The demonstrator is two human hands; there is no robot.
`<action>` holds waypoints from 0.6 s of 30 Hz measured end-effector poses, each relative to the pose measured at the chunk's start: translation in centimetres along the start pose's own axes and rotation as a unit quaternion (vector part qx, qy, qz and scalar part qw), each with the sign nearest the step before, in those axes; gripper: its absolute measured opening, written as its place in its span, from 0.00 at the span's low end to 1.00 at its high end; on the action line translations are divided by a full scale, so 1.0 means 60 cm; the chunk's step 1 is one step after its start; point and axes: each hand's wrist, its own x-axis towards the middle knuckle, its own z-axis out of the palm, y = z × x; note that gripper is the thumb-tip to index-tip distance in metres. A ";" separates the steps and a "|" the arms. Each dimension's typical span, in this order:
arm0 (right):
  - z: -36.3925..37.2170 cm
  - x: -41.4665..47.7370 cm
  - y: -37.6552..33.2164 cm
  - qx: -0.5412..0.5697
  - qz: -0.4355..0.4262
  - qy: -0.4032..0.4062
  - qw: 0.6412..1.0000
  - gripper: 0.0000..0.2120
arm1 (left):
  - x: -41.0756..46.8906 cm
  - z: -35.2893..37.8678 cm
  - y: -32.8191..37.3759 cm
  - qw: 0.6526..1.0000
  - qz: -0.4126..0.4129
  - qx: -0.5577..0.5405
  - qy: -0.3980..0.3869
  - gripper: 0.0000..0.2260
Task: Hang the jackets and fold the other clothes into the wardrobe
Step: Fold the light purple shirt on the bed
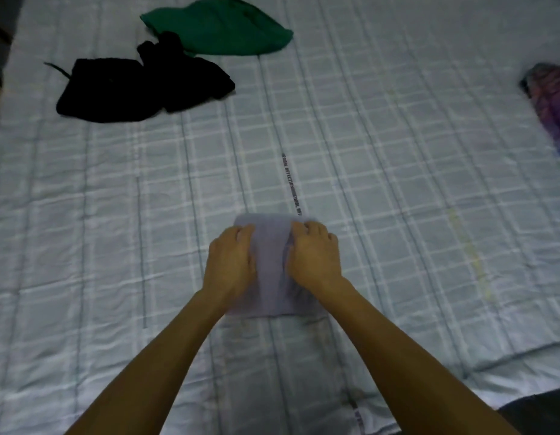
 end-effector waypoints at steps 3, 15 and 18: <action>0.057 -0.007 0.013 0.037 -0.072 -0.049 0.996 0.29 | -0.027 0.065 -0.033 0.987 0.047 0.081 -0.131 0.32; 0.210 -0.009 0.098 -0.041 -0.144 -0.095 0.984 0.49 | -0.033 0.208 -0.096 0.958 0.116 0.169 -0.202 0.48; 0.203 0.021 0.108 -0.041 -0.171 -0.038 0.984 0.45 | -0.001 0.209 -0.099 0.969 0.121 0.161 -0.143 0.41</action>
